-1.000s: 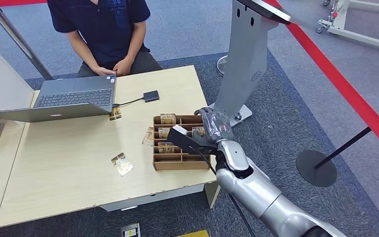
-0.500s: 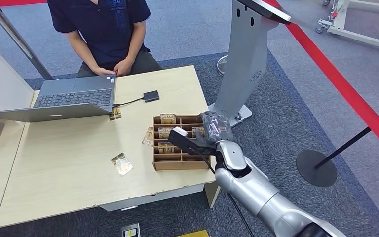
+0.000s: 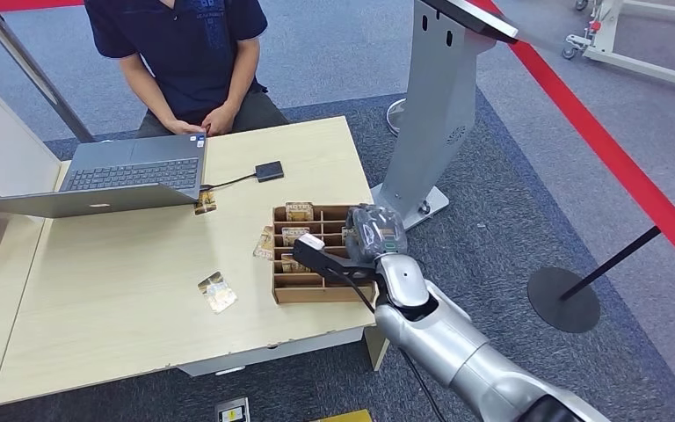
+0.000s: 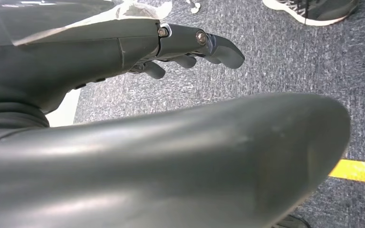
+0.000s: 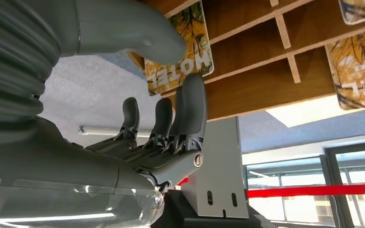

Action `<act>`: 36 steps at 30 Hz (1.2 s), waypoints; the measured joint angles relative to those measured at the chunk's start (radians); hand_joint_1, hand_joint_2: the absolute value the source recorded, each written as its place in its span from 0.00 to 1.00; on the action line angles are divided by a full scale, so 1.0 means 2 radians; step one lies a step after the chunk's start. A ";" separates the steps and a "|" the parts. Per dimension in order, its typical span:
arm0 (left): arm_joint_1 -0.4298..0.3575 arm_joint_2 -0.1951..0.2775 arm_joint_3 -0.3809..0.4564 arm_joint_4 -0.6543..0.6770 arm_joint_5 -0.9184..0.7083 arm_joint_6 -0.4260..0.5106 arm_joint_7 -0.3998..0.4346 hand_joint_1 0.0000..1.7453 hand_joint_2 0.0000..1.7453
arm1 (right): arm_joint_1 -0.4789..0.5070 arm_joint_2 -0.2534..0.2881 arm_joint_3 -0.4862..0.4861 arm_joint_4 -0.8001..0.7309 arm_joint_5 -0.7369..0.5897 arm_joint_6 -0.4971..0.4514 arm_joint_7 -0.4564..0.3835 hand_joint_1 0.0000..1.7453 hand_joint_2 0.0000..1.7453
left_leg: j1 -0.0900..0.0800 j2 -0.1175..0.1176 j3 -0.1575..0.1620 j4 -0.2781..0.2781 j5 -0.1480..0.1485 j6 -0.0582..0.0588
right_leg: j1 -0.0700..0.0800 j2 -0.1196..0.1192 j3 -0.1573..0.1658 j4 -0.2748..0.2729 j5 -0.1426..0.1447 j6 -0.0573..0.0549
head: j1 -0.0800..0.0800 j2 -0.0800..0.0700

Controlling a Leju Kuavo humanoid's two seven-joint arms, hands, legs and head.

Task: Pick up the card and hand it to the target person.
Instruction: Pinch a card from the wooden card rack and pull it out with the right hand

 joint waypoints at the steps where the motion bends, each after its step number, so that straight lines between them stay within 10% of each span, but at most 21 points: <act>1: 0.000 0.000 0.000 0.000 0.000 0.000 0.000 0.00 0.00 | 0.000 0.001 0.001 0.001 0.002 0.001 0.000 0.53 1.00 | 0.000 0.000 0.000 0.000 0.000 0.000 | 0.000 0.000 0.000 0.000 0.000 0.000 | 0.000 0.000; 36: 0.000 0.000 0.000 0.000 0.007 0.009 0.004 0.00 0.00 | 0.002 0.006 0.000 0.013 0.039 -0.007 0.010 0.46 1.00 | 0.000 0.000 0.000 0.000 0.000 0.000 | 0.000 0.000 0.000 0.000 0.000 0.000 | 0.000 0.000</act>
